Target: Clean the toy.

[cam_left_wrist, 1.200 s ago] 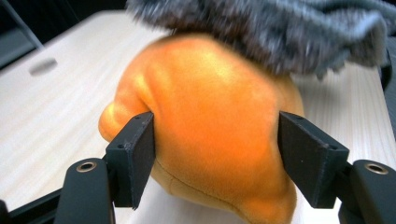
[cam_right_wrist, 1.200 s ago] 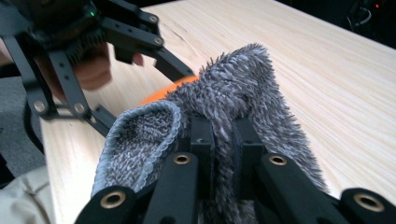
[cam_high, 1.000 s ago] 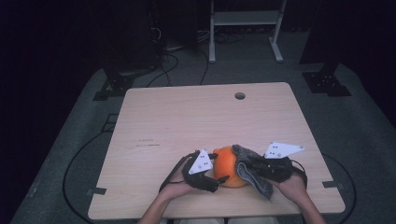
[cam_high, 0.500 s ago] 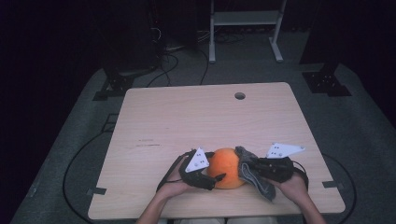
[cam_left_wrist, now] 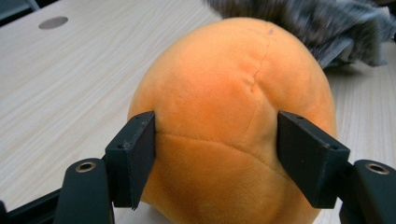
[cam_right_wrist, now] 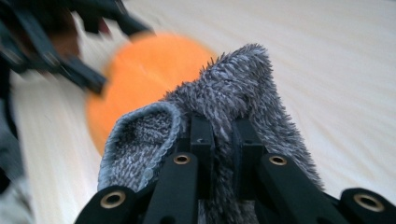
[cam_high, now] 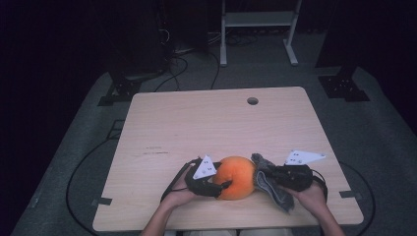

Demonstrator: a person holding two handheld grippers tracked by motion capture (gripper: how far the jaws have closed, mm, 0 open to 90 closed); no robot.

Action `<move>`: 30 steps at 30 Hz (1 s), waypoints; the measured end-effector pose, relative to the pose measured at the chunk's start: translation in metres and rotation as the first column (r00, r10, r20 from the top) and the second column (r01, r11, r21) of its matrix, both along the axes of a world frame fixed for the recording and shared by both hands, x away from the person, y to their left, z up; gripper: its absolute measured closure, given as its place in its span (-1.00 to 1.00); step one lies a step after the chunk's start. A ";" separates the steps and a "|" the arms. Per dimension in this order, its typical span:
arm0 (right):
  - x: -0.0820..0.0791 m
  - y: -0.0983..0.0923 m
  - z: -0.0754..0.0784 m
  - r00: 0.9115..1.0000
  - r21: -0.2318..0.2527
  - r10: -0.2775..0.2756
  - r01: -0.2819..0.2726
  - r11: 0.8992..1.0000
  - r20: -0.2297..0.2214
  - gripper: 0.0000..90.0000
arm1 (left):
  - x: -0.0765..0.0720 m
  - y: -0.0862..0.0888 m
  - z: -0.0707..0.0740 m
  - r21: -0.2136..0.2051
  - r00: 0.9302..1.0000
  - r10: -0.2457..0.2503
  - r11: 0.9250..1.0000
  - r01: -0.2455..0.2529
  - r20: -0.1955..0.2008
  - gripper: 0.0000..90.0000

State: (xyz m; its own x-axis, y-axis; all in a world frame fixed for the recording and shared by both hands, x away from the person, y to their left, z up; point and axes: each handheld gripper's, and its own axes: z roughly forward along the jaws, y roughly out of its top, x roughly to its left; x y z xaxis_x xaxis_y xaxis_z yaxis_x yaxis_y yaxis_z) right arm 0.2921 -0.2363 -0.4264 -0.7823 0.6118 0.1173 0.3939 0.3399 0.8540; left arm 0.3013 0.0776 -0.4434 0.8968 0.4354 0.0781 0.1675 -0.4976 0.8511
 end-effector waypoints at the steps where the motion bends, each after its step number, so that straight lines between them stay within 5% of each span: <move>1: -0.001 0.002 0.003 1.000 0.026 0.009 -0.009 1.000 0.007 0.80 | 0.000 0.001 0.000 0.002 1.000 -0.003 1.000 0.003 -0.001 -0.33; 6: -0.001 0.012 -0.003 0.999 0.007 0.051 -0.051 0.999 -0.006 0.80 | 0.002 0.005 -0.001 0.006 1.000 -0.014 1.000 0.014 -0.013 -0.32; 11: 0.006 0.002 -0.013 0.998 -0.010 0.002 -0.002 1.000 -0.056 0.80 | 0.002 0.008 -0.002 0.002 1.000 -0.016 1.000 0.016 -0.019 -0.32; 17: -0.001 0.009 0.005 0.999 0.086 0.043 -0.043 0.995 0.011 0.80 | 0.001 0.007 0.000 -0.003 0.999 -0.034 0.999 0.034 -0.025 -0.33; 21: -0.003 0.019 -0.001 0.997 0.032 0.083 -0.083 0.996 0.001 0.80 | 0.004 0.005 0.009 -0.072 0.999 -0.042 0.997 0.039 -0.033 -0.63; 25: -0.003 0.015 -0.002 0.996 0.029 0.086 -0.086 0.996 -0.013 0.80 | 0.010 -0.009 0.002 -0.030 0.997 0.013 0.999 -0.015 -0.073 -0.78; 28: -0.001 0.010 -0.002 0.998 0.019 0.065 -0.065 0.998 -0.023 0.80 | 0.001 -0.012 0.004 -0.030 1.000 -0.003 1.000 0.003 0.013 -0.29; 30: -0.002 0.007 0.001 0.999 0.023 0.046 -0.046 0.999 -0.008 0.80 | -0.005 -0.015 0.009 -0.053 0.994 0.021 0.998 -0.016 0.104 -0.14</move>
State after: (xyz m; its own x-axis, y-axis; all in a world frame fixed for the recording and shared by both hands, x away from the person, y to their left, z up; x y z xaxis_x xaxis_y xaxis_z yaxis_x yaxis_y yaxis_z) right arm 0.2904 -0.2290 -0.4252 -0.8083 0.5723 0.1381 0.3859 0.3379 0.8584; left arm 0.2966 0.0625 -0.4346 0.8767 0.4578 0.1475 0.0851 -0.4494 0.8893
